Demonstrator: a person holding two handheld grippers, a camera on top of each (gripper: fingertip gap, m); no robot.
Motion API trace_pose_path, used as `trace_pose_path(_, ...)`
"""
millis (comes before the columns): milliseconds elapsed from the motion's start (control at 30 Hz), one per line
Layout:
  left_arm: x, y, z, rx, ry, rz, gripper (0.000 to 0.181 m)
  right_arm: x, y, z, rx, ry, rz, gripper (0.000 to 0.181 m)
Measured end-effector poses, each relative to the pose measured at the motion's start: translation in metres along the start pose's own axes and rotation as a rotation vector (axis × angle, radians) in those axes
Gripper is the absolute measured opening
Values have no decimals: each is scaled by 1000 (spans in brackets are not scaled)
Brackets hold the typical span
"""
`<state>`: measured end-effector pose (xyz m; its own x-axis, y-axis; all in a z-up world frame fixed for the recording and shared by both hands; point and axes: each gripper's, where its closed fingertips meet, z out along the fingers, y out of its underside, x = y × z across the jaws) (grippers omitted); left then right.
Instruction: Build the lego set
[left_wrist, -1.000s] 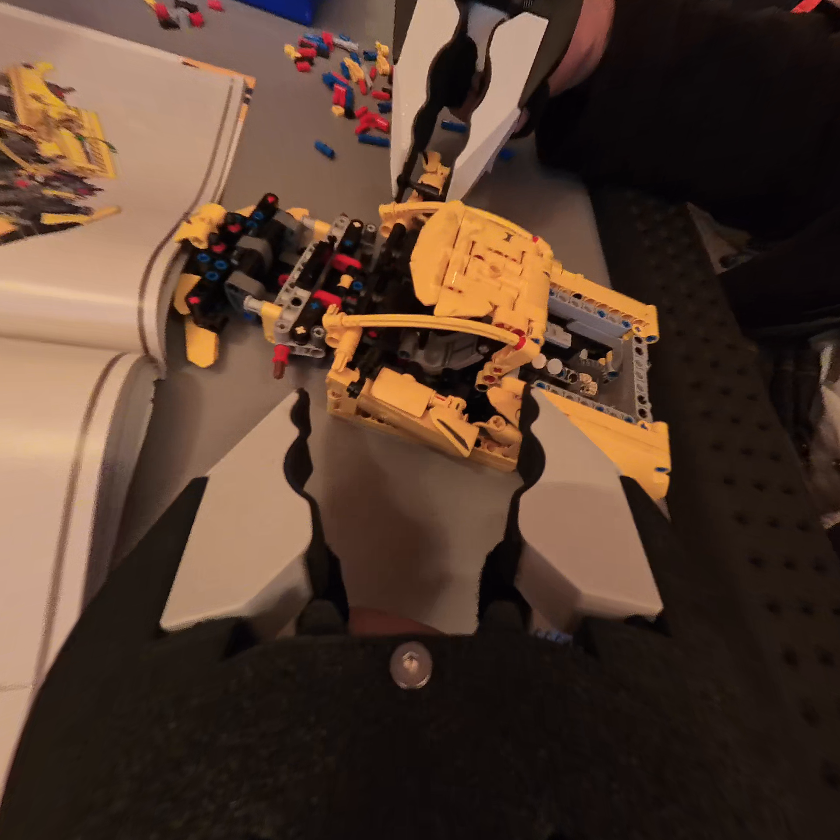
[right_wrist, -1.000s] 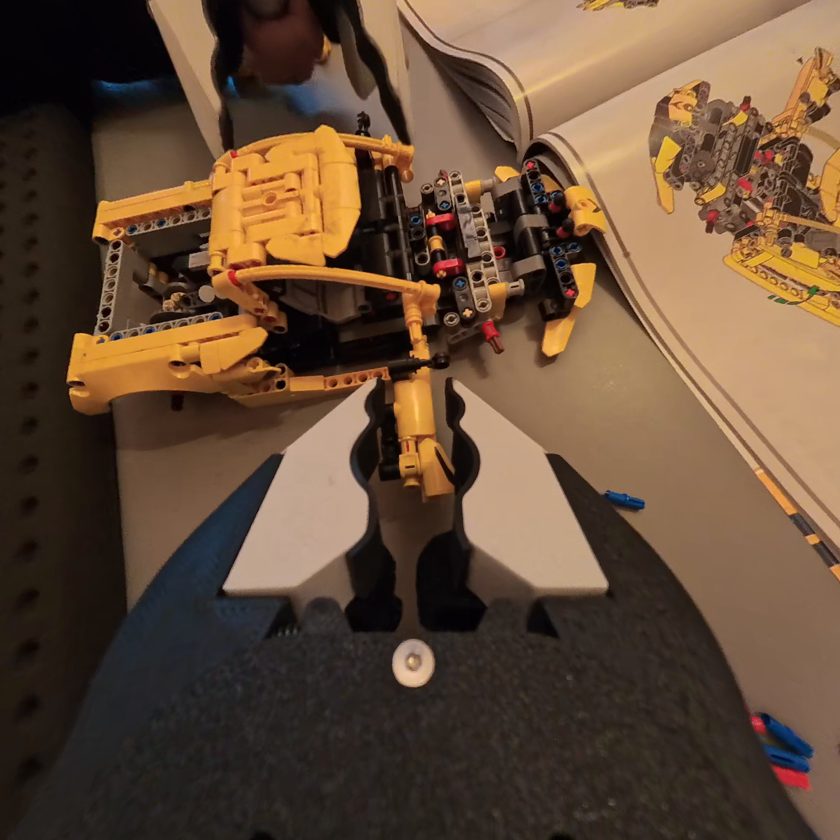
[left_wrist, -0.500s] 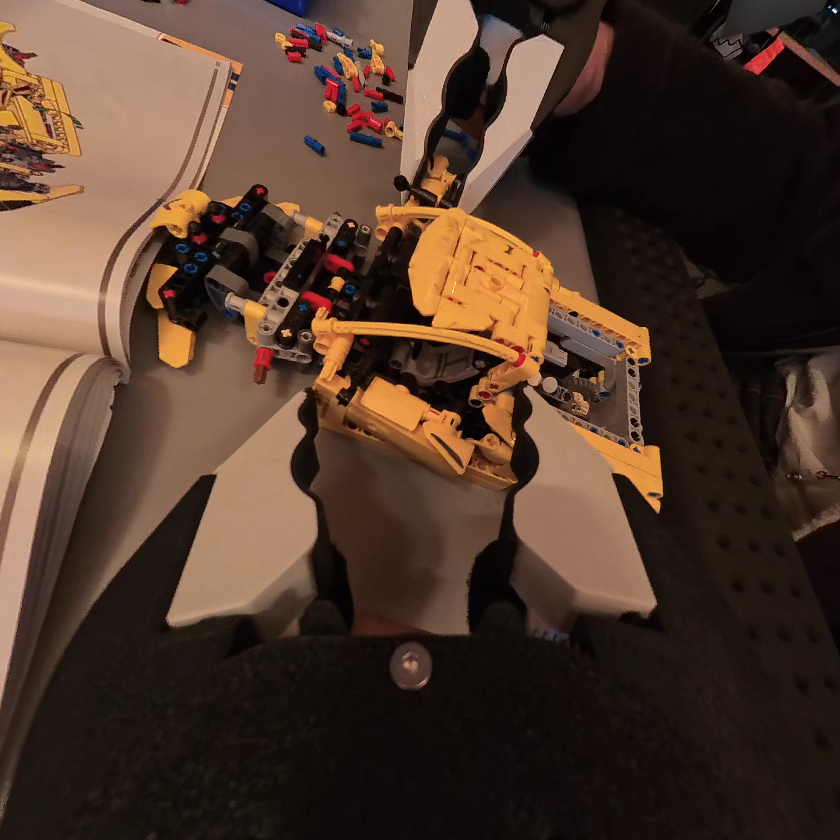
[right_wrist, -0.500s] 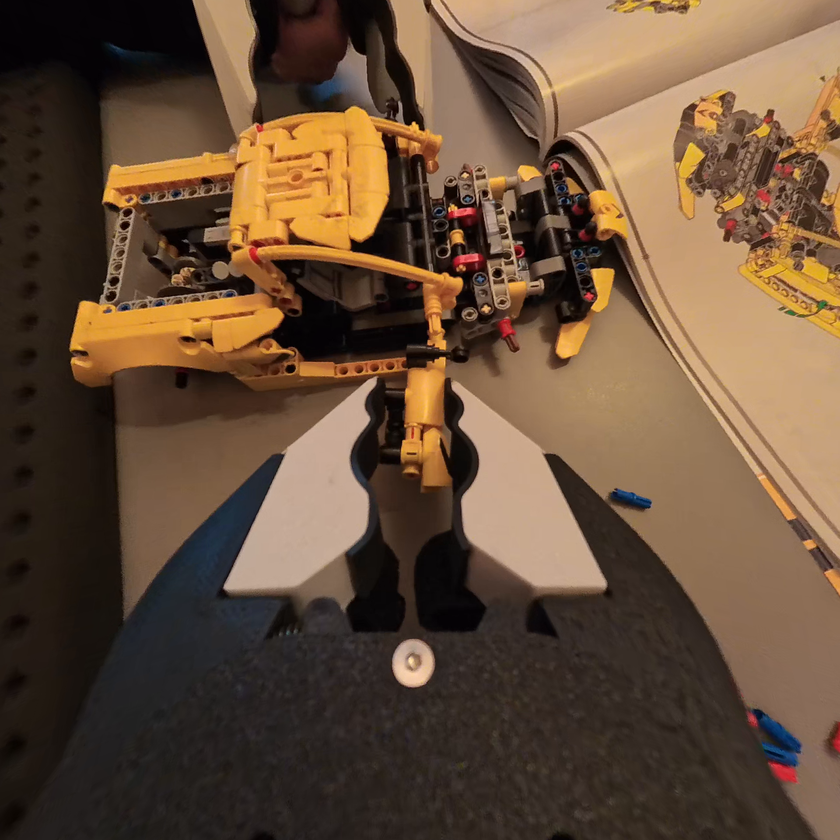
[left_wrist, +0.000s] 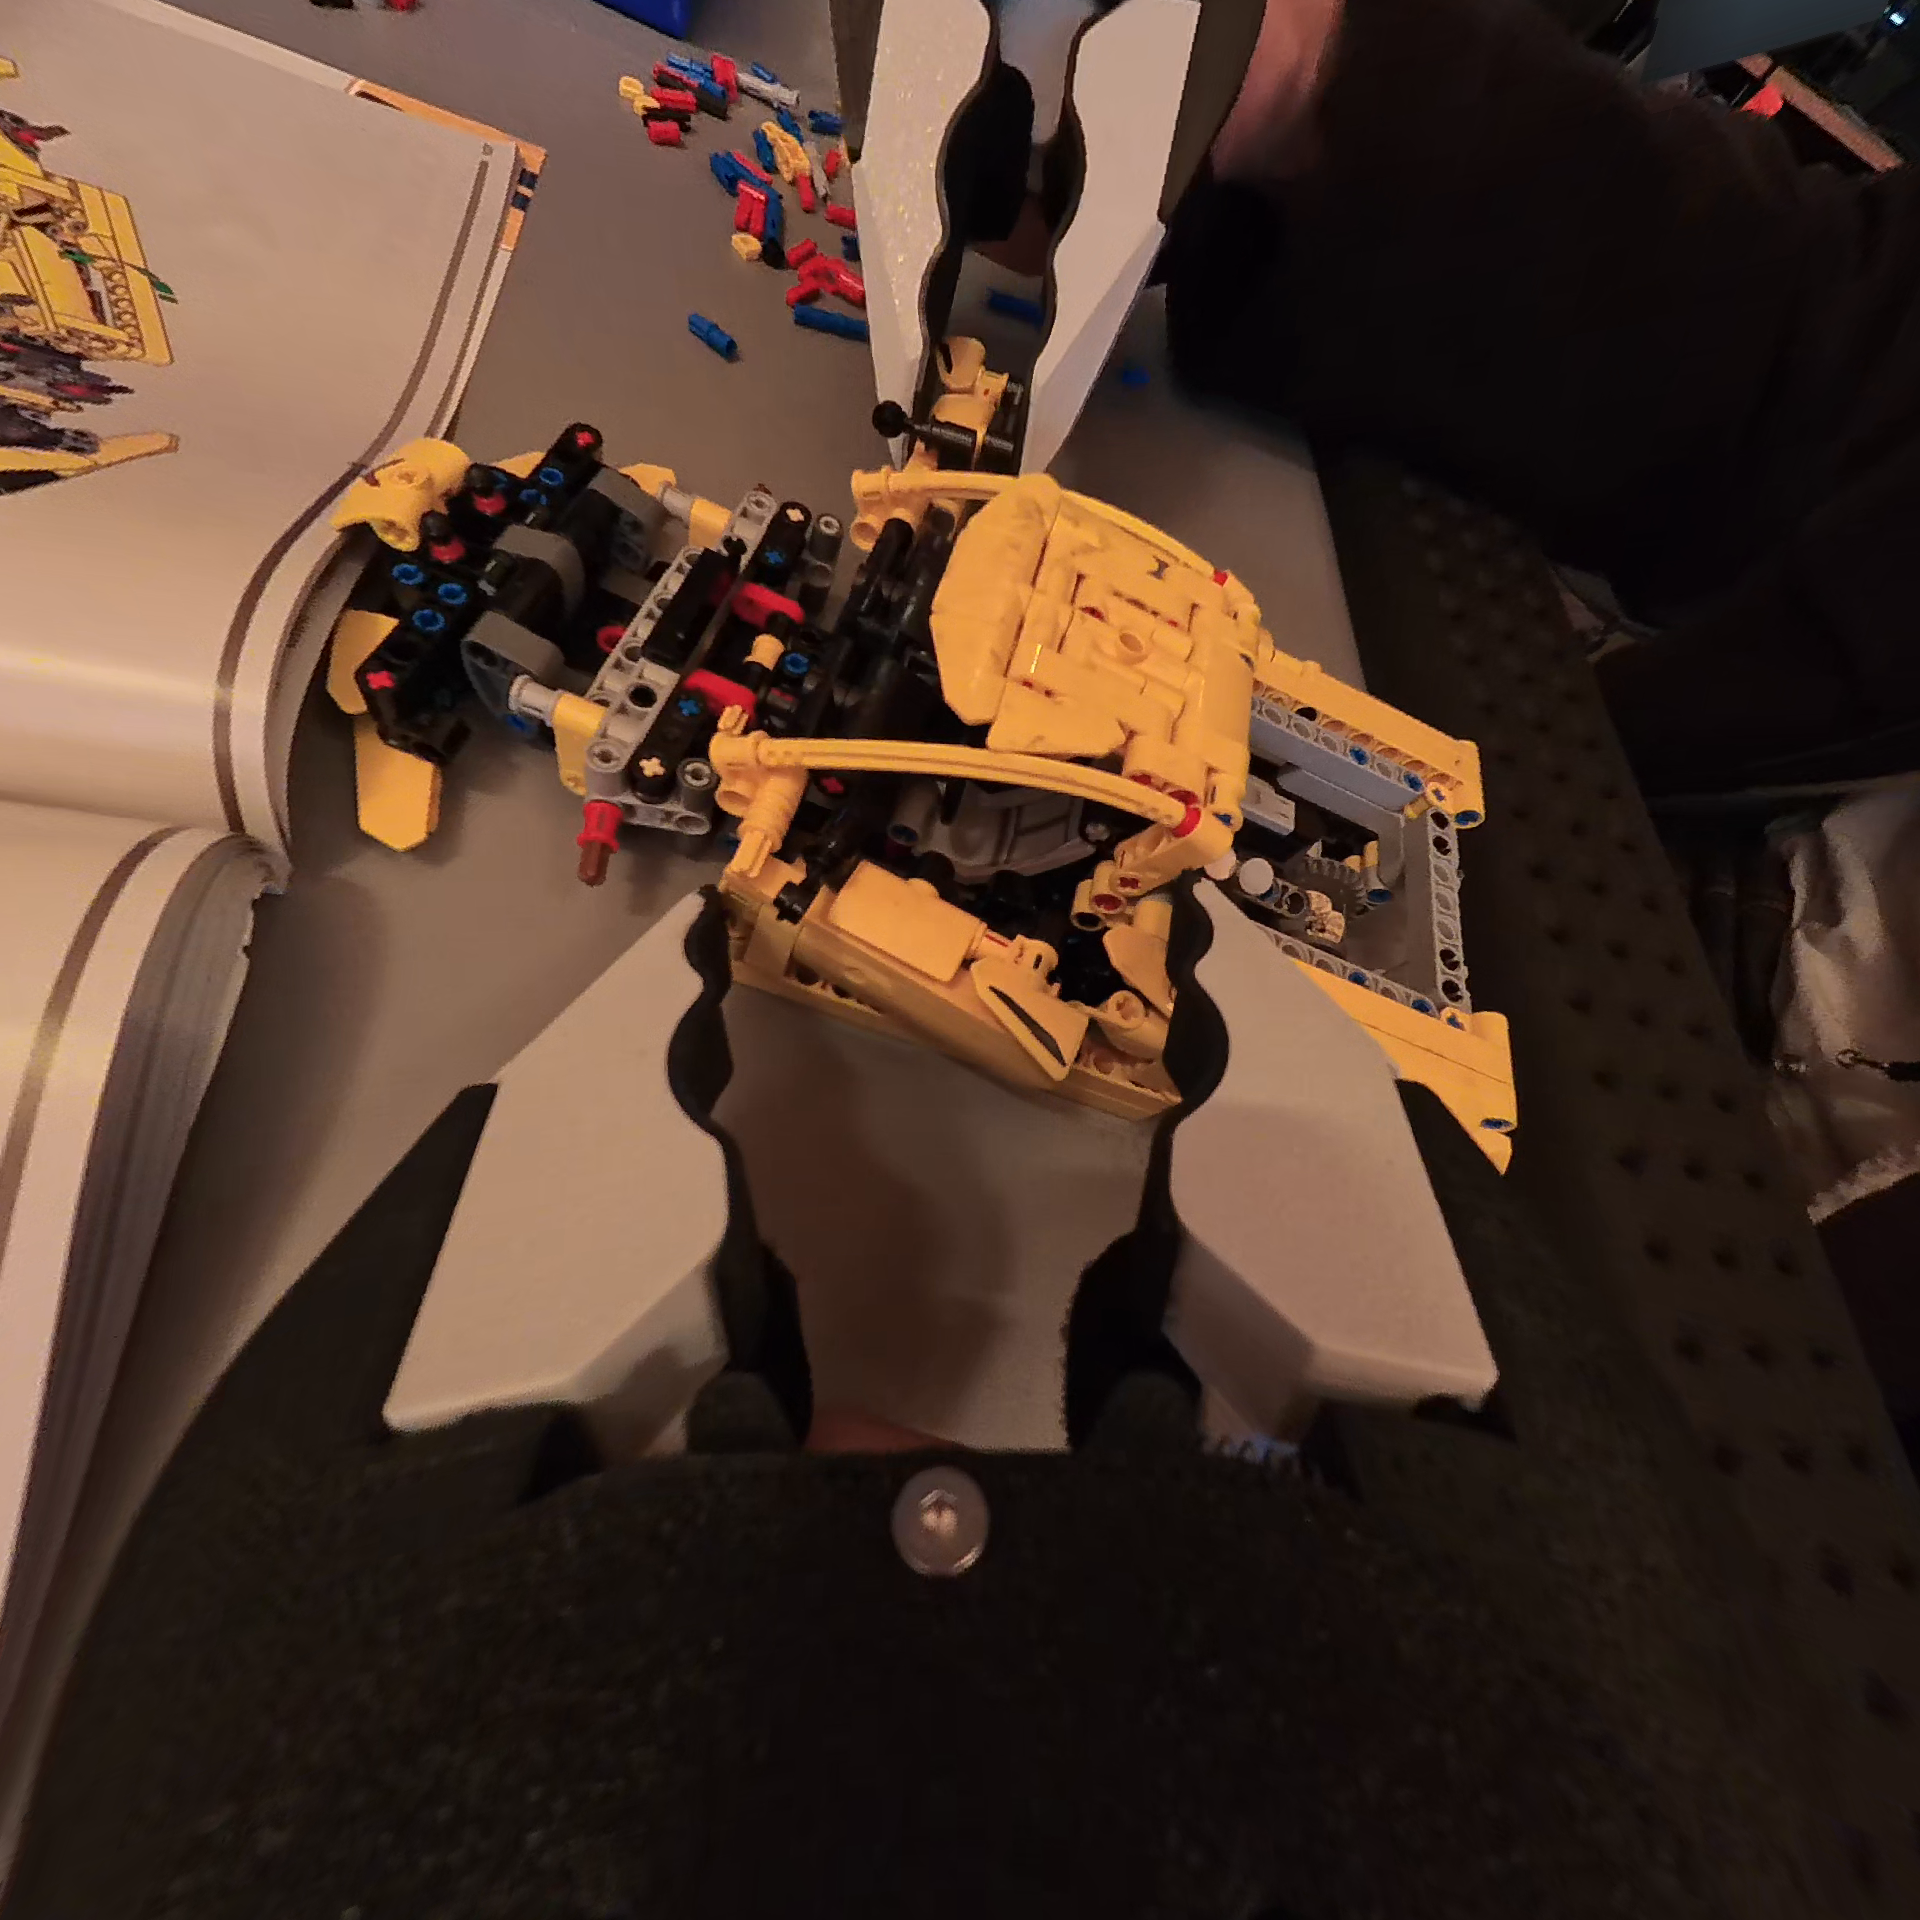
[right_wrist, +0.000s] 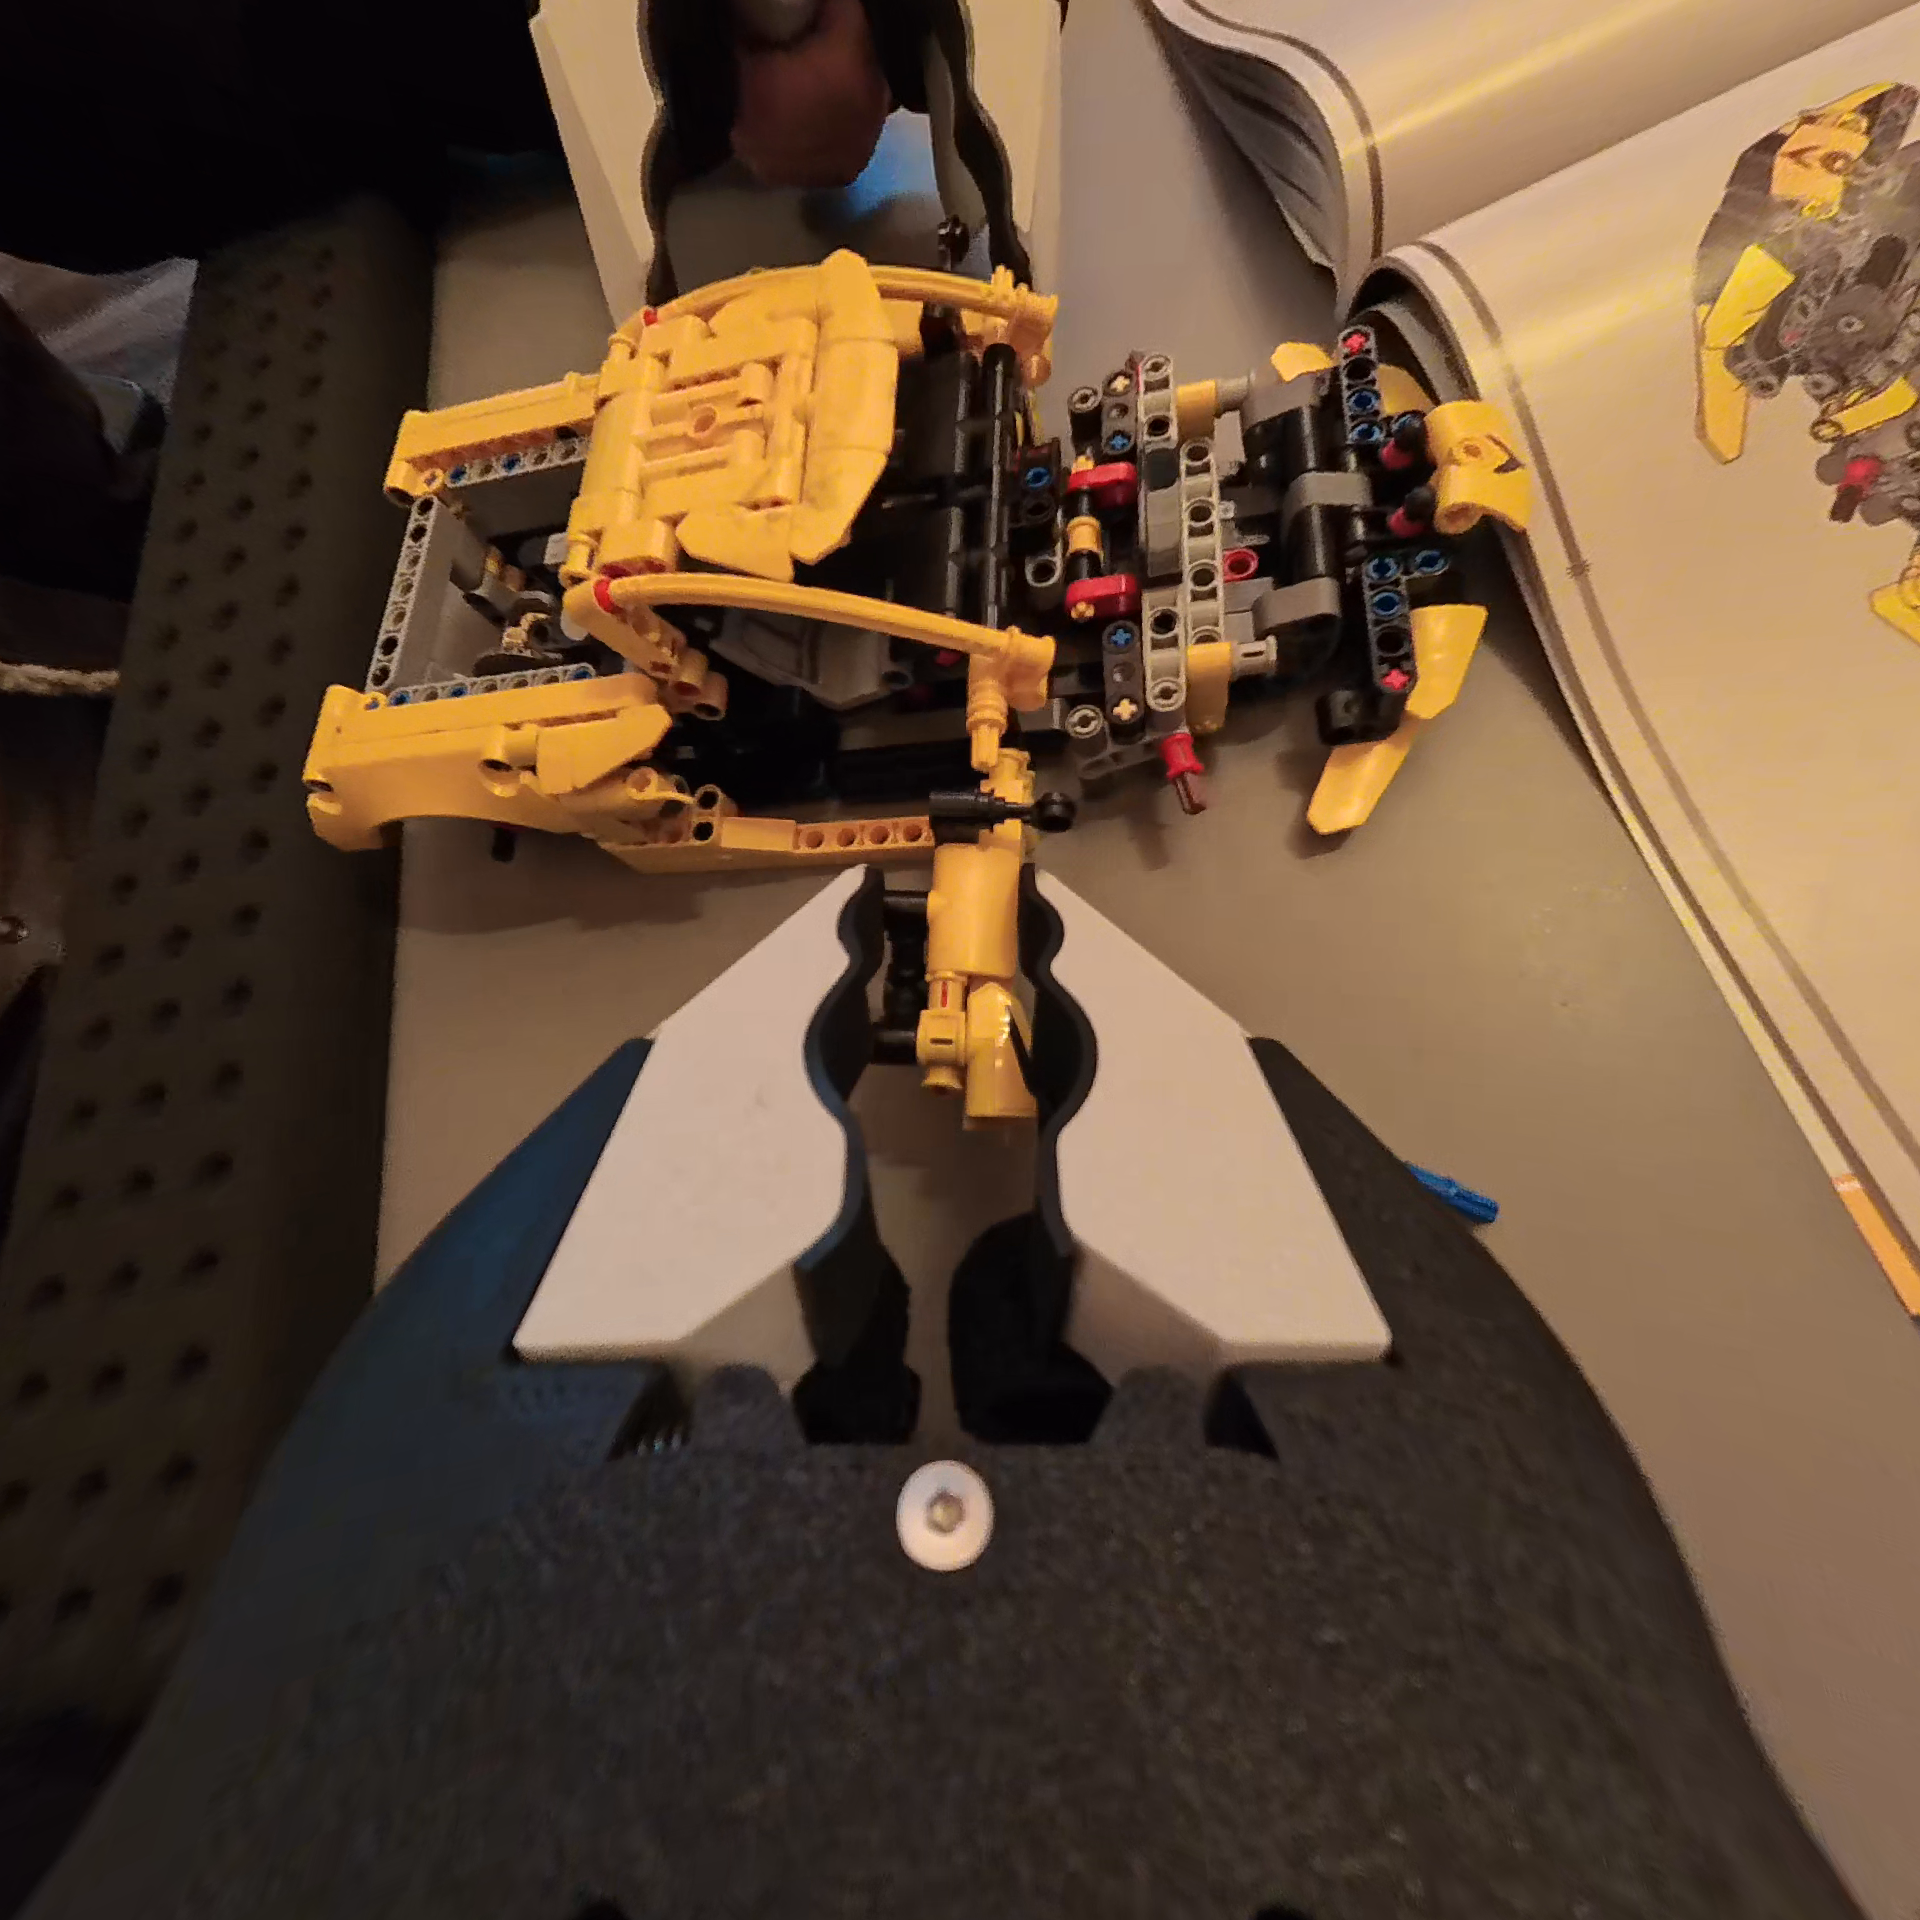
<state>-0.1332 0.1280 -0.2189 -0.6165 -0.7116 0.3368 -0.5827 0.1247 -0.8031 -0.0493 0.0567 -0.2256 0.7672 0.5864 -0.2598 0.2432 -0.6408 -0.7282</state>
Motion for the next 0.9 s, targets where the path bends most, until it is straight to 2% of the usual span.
trace_pose_path(267,0,0,0,-7,3,3,84,0,-2,1,-91,64,-93,24)
trace_pose_path(367,1,0,1,-10,6,5,84,0,-2,1,-125,37,-77,24)
trace_pose_path(533,2,0,1,-16,9,6,84,1,-3,1,-112,-72,2,24)
trace_pose_path(800,2,1,2,-32,13,9,84,2,-6,3,-47,-30,-36,24)
trace_pose_path(900,2,1,2,-39,13,11,84,2,-7,3,-25,-66,50,24)
